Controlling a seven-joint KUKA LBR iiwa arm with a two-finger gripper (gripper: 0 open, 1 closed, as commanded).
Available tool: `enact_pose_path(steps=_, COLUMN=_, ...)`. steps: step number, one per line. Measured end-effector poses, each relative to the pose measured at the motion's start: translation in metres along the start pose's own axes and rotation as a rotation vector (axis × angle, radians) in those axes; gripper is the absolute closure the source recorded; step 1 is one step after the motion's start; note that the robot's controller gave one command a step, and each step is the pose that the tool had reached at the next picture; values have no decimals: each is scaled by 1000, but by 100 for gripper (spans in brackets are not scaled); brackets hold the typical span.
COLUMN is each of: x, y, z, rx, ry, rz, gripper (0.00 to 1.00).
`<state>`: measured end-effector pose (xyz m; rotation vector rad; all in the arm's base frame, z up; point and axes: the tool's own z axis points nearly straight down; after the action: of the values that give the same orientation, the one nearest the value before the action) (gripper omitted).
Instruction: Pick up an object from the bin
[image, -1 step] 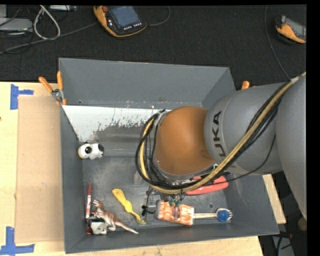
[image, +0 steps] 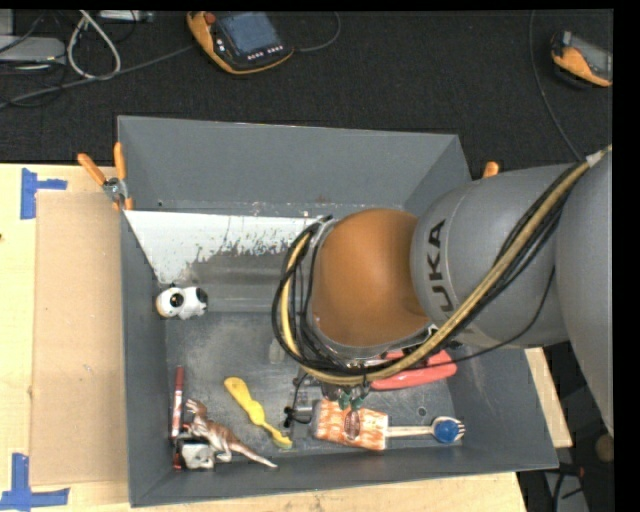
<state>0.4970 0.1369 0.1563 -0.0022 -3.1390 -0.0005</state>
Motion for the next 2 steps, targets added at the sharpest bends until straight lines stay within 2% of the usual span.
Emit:
enact_pose_path(steps=1, x=-5, y=-34, z=39, rx=-2, ry=-5, rz=-219, gripper=0)
enact_pose_path(steps=2, x=18, y=-54, z=35, rx=0, ry=6, rz=-227, gripper=0)
